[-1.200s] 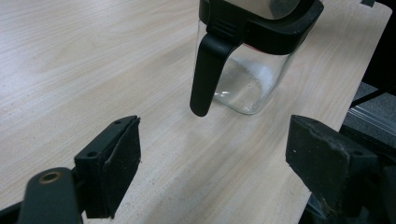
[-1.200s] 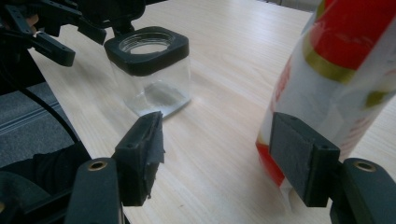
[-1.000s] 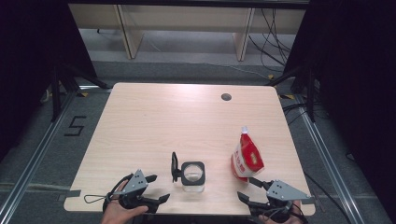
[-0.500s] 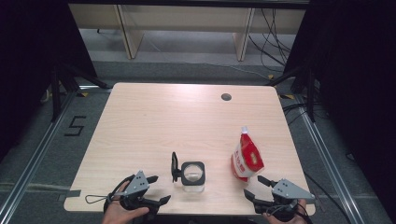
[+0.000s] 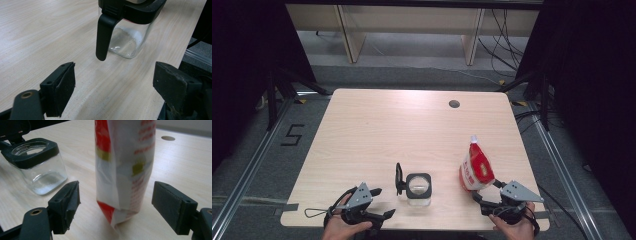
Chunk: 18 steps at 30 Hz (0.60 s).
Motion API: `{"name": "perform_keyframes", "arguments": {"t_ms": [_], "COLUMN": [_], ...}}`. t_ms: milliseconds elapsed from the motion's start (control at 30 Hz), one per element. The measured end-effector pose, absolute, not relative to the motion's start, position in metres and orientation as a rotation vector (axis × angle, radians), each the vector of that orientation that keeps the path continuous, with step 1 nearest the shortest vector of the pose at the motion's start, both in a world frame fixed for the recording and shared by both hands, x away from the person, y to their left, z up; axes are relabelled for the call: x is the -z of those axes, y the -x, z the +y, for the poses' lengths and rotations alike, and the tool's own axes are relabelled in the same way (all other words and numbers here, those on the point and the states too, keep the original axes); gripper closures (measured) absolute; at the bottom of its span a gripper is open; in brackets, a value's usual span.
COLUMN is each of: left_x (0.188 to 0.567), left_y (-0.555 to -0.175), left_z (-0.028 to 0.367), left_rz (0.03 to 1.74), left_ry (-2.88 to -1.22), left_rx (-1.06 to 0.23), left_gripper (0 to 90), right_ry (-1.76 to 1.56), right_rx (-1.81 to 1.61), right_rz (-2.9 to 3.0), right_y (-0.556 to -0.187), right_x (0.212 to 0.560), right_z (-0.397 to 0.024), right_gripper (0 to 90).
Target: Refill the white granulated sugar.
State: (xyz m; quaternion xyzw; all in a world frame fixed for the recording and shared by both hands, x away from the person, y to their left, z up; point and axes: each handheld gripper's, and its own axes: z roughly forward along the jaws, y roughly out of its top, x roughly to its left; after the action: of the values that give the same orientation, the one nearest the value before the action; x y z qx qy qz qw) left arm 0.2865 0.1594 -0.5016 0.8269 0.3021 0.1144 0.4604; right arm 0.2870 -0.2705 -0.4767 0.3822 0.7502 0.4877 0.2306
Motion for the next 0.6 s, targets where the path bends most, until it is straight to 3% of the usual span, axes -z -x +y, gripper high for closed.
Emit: {"name": "perform_keyframes", "arguments": {"t_ms": [200,300,600], "left_x": [0.502,0.502,0.503], "left_y": [-0.286,-0.287,-0.286], "left_z": [0.158,0.159,0.157], "left_rz": [0.742,0.730,0.749], "left_ry": [-2.019,-2.025,-2.002], "left_rx": [-0.268,-0.281,-0.267], "left_gripper": [17.5,17.5,17.5], "right_ry": [-1.035,-1.047,-0.983], "right_rx": [-1.315,-1.302,-1.298], "right_rz": [2.064,2.078,2.125], "right_y": [-0.298,-0.302,-0.309], "right_x": [0.479,0.481,0.479], "right_z": [-0.263,-0.264,-0.269], "right_gripper": [25.6,33.9,35.2]}}
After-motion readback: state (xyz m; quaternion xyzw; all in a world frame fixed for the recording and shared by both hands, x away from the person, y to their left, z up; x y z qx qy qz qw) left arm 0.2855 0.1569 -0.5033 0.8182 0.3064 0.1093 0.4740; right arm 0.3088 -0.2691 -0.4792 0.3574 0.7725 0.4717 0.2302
